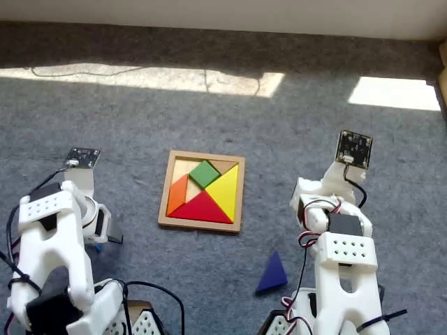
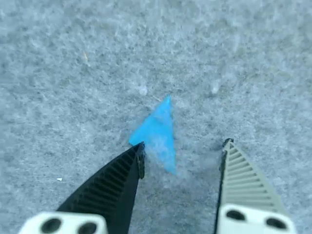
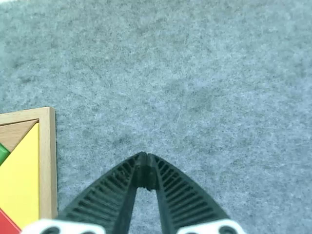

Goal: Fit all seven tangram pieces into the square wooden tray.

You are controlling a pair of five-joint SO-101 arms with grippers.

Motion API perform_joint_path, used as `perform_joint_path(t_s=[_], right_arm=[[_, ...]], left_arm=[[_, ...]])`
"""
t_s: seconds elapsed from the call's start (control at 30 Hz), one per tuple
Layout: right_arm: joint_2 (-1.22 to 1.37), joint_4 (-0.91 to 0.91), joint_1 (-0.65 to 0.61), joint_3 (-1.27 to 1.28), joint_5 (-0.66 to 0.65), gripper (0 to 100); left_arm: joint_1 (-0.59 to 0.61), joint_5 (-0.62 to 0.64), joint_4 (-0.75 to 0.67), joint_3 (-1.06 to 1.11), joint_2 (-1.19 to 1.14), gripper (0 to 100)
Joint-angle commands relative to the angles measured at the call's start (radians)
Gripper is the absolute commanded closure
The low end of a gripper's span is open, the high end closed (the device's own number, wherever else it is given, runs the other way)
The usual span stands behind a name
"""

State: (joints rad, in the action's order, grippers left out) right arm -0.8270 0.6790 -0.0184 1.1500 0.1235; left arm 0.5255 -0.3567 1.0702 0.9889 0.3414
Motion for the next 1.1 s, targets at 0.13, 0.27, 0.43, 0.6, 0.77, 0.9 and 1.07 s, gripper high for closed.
perform_joint_path(t_s=[0.13,0.27,0.43,0.6,0.77,0.9,1.07], right_arm=[[-0.021,-0.018,0.007,-0.005,-0.012,99.1],[-0.021,-0.018,0.008,-0.005,-0.012,99.1],[-0.021,-0.018,0.008,-0.005,-0.012,99.1],[-0.021,-0.018,0.008,-0.005,-0.012,99.1],[-0.021,-0.018,0.008,-0.005,-0.012,99.1],[-0.021,-0.019,0.008,-0.005,-0.012,99.1],[-0.019,-0.058,0.01,-0.002,-0.012,99.1]], left_arm=[[0.015,0.003,-0.009,-0.151,-0.166,82],[0.062,0.0,-0.015,-0.199,-0.205,82],[0.133,-0.089,-0.015,-0.222,-0.229,82],[0.153,-0.092,-0.064,-0.213,-0.259,82],[0.15,-0.092,-0.083,-0.223,-0.325,89],[0.148,-0.092,-0.08,-0.231,-0.321,93],[0.093,-0.092,-0.078,-0.229,-0.298,94]])
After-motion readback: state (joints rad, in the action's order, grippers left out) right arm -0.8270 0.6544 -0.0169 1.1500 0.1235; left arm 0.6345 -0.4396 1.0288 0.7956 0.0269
